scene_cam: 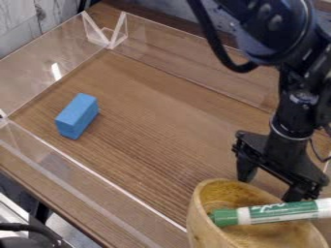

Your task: Remove the green marker from inside the brown bowl and put it on the table

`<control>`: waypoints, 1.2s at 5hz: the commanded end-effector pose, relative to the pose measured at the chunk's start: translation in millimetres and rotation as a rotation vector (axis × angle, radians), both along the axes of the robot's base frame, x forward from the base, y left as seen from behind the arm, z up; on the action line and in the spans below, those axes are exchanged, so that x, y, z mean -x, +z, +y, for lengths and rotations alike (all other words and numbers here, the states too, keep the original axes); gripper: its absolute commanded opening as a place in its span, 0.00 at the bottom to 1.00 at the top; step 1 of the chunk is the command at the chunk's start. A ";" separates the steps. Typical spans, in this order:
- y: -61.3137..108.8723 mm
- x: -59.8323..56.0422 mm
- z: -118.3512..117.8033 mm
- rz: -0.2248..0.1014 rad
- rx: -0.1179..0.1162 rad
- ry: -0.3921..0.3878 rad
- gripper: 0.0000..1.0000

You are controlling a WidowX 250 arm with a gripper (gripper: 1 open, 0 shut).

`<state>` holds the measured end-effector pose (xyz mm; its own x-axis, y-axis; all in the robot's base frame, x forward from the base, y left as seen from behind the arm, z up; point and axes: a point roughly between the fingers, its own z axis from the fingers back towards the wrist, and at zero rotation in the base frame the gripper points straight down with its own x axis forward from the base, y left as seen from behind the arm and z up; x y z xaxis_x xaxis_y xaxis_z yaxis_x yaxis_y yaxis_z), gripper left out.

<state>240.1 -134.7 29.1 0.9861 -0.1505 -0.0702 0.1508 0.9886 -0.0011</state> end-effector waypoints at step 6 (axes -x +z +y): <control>1.6 3.8 -1.1 -0.060 -0.018 -0.082 0.00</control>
<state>233.0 -133.3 20.0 0.9734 -0.2231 -0.0512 0.2251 0.9737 0.0360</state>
